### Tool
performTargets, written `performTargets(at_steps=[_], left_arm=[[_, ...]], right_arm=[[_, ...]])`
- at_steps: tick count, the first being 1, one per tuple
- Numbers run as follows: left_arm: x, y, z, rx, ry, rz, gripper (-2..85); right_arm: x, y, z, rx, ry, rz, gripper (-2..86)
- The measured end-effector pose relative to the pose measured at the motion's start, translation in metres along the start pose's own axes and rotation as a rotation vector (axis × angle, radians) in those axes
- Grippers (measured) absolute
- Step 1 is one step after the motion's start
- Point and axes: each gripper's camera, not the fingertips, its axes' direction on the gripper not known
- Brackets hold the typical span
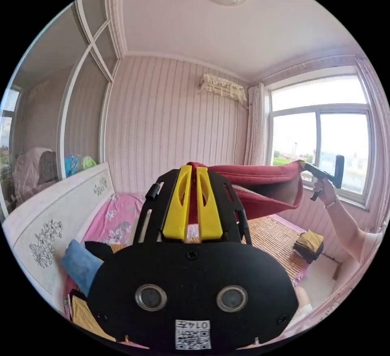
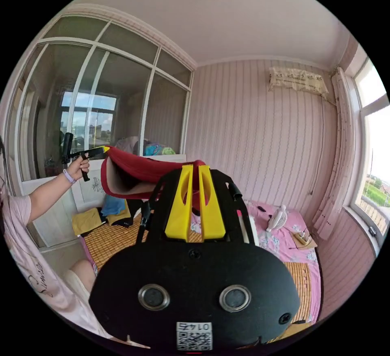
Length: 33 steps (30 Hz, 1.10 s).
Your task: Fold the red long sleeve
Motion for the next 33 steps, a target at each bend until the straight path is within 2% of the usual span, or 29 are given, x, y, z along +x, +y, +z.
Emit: performTargets(at_steps=[2,4,5,7,9,12,13,15,18,22,27,30,33], left_arm=[[-0.014,0.064,0.034,-0.157,0.01,-0.046,-0.7],[-0.031,0.17,0.083,-0.411,0.014,-0.148,-0.7],[-0.034,0.199,0.094,-0.467,0.022,-0.182,-0.6],[-0.046,0.316,0.132,-0.695,0.044,-0.35,-0.5],[-0.049,0.39,0.145,-0.84,0.03,-0.453,-0.5],[-0.046,0.471,0.147,-1.017,0.01,-0.525,-0.3],[-0.042,0.489,0.145,-1.076,0.015,-0.516,-0.1],[-0.032,0.502,0.14,-1.135,0.025,-0.44,0.1],[-0.015,0.503,0.129,-1.118,0.067,-0.325,0.7],[-0.004,0.5,0.123,-1.081,0.124,-0.317,1.9],[0.013,0.512,0.128,-1.125,0.101,-0.201,1.2],[0.016,0.522,0.134,-1.15,0.12,-0.221,2.5],[0.01,0.533,0.138,-1.146,0.211,-0.345,5.6]], right_arm=[[-0.001,0.065,0.043,-0.164,-0.02,0.05,0.5],[-0.006,0.136,0.085,-0.31,-0.021,0.103,0.5],[-0.01,0.185,0.11,-0.398,-0.02,0.15,0.6],[-0.014,0.256,0.14,-0.541,-0.017,0.285,0.6],[-0.023,0.338,0.165,-0.715,-0.039,0.471,0.5],[-0.037,0.397,0.181,-0.964,-0.037,0.575,0.5],[-0.039,0.401,0.181,-0.989,-0.032,0.573,0.5],[-0.043,0.402,0.172,-0.998,-0.06,0.581,0.7],[-0.041,0.392,0.157,-0.945,-0.111,0.629,0.9],[-0.042,0.379,0.147,-0.896,-0.177,0.685,1.3],[-0.064,0.372,0.157,-1.002,-0.155,0.568,2.0],[-0.073,0.372,0.161,-1.027,-0.134,0.556,2.8],[-0.081,0.364,0.157,-0.99,-0.128,0.527,4.1]])
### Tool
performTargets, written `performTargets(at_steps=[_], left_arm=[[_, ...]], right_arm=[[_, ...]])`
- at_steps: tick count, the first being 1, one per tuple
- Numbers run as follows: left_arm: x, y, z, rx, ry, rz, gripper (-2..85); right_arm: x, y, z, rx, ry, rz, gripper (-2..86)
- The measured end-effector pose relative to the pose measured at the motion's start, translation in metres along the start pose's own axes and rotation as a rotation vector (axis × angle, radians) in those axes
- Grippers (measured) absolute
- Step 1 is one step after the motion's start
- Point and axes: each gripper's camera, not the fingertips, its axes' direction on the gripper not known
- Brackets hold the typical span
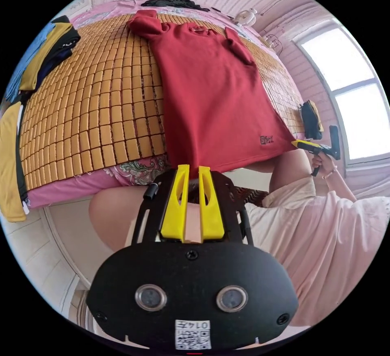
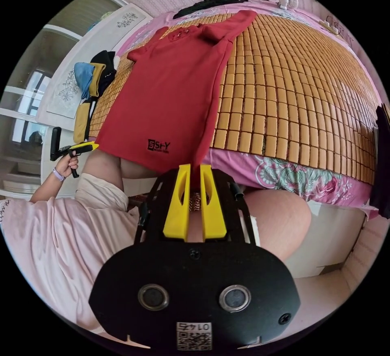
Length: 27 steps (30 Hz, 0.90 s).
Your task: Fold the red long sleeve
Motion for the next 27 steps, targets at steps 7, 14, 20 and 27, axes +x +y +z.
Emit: performTargets(at_steps=[7,14,20,27], left_arm=[[0.008,0.015,-0.007,0.069,-0.072,0.056,6.3],[0.049,-0.011,0.007,0.151,-0.096,0.175,6.4],[0.097,-0.09,0.054,0.171,-0.016,0.25,7.2],[0.121,-0.172,0.143,0.026,-0.188,0.25,5.9]], right_arm=[[-0.005,0.027,-0.014,0.122,0.035,0.087,4.2],[-0.018,0.04,-0.03,0.265,0.079,0.152,8.7],[-0.031,-0.028,-0.047,0.412,0.092,0.063,11.9],[-0.015,-0.199,-0.023,0.385,0.116,0.113,11.2]])
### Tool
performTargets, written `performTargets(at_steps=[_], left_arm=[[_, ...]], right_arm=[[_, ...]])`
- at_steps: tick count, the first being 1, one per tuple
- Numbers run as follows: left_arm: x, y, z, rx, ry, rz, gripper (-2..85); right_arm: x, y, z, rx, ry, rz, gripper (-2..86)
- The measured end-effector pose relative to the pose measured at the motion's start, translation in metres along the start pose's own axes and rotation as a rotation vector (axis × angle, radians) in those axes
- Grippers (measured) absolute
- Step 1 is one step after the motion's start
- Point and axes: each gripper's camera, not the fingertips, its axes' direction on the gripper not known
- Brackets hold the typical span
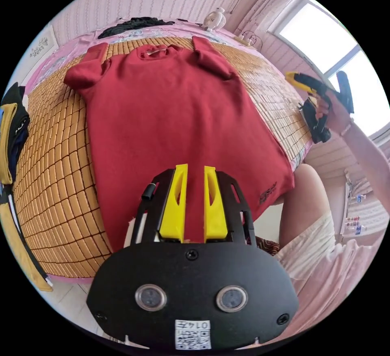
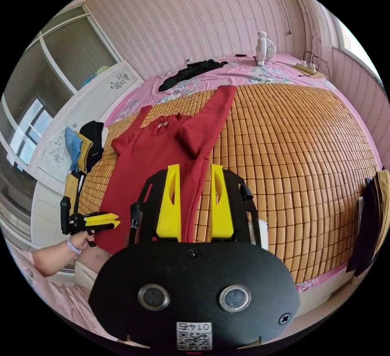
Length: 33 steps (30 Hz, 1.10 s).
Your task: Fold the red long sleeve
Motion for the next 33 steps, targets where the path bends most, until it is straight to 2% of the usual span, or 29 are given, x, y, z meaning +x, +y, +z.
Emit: performTargets(at_steps=[1,3,6,8,11,12,14,16,18,21,24,28,31,33], left_arm=[[0.007,0.002,0.005,0.052,-0.037,0.092,4.9],[0.013,0.008,0.01,0.108,-0.06,0.127,3.6],[0.015,0.001,0.015,0.098,-0.034,0.06,2.1],[0.017,-0.003,0.018,0.098,-0.028,0.061,1.6],[0.026,-0.012,0.023,0.088,-0.056,0.124,1.1],[0.032,-0.017,0.025,0.073,-0.082,0.154,1.0],[0.037,-0.026,0.027,0.04,-0.094,0.179,0.8],[0.029,-0.044,0.029,-0.029,-0.015,0.115,0.5],[0.025,-0.056,0.028,-0.066,0.042,0.105,0.0],[0.025,-0.073,0.012,0.0,0.107,0.055,-0.8],[0.035,-0.106,0.002,0.031,0.168,0.053,-0.9],[0.057,-0.173,0.009,0.068,0.168,0.11,-0.8],[0.07,-0.233,0.023,0.111,0.152,0.145,-0.4],[0.079,-0.27,0.035,0.132,0.136,0.18,-0.1]], right_arm=[[0.001,-0.012,0.01,0.003,0.012,0.011,11.3],[0.005,-0.063,0.055,-0.018,0.014,0.054,11.7],[0.005,-0.113,0.112,-0.05,0.082,0.088,12.8],[0.003,-0.129,0.139,-0.042,0.184,0.13,13.1],[0.005,-0.131,0.173,-0.089,0.219,0.193,10.1],[0.003,-0.128,0.169,-0.069,0.251,0.181,7.6],[0.006,-0.116,0.149,-0.013,0.18,0.17,3.2],[0.011,-0.085,0.102,0.175,0.127,0.211,2.5],[0.015,-0.024,0.041,0.257,0.233,0.329,2.3],[0.013,0.062,-0.005,0.182,0.373,0.458,2.8],[0.01,0.113,-0.036,0.037,0.382,0.432,5.4],[0.029,0.12,-0.076,0.033,0.419,0.464,8.0],[0.05,0.096,-0.087,0.066,0.437,0.49,8.2],[0.054,0.064,-0.077,0.057,0.449,0.434,7.3]])
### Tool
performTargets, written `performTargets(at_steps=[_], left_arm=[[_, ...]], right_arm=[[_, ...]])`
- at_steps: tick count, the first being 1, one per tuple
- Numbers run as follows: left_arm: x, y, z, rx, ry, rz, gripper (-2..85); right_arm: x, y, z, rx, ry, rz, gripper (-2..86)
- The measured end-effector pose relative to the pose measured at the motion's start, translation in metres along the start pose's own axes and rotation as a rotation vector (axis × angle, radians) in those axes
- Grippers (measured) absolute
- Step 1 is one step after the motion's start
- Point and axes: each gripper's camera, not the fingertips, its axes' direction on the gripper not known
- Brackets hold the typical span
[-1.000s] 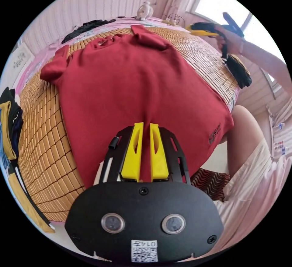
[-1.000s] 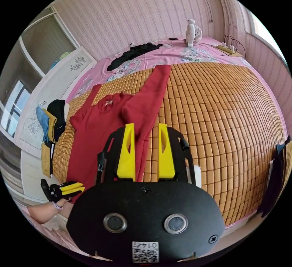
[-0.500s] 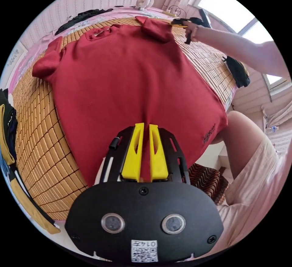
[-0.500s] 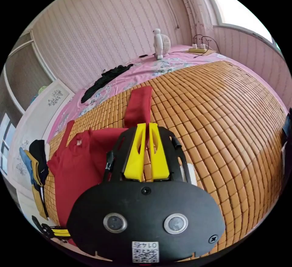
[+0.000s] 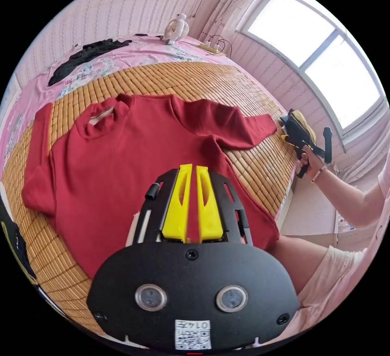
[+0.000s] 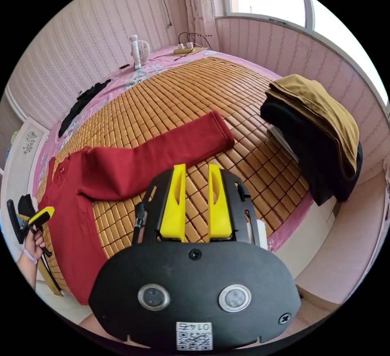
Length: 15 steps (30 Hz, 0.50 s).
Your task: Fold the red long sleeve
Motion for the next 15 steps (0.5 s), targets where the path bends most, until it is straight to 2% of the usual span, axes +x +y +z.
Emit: performTargets(at_steps=[3,5,6,11,15], left_arm=[[0.0,-0.056,0.036,0.008,-0.035,0.024,0.3],[0.0,-0.084,0.059,0.001,-0.037,0.021,0.6],[0.0,-0.1,0.074,-0.013,-0.031,0.014,0.8],[0.011,-0.141,0.129,-0.119,-0.141,0.062,0.2],[0.017,-0.151,0.141,-0.133,-0.193,0.11,-0.8]], right_arm=[[-0.027,-0.024,0.024,-0.021,0.08,-0.123,4.9],[-0.037,-0.033,0.043,-0.115,0.114,-0.171,3.4],[-0.04,-0.033,0.036,-0.058,0.101,-0.213,2.4],[-0.023,-0.042,0.022,-0.104,0.27,-0.157,0.1],[-0.024,-0.055,0.009,-0.105,0.287,-0.22,-0.3]])
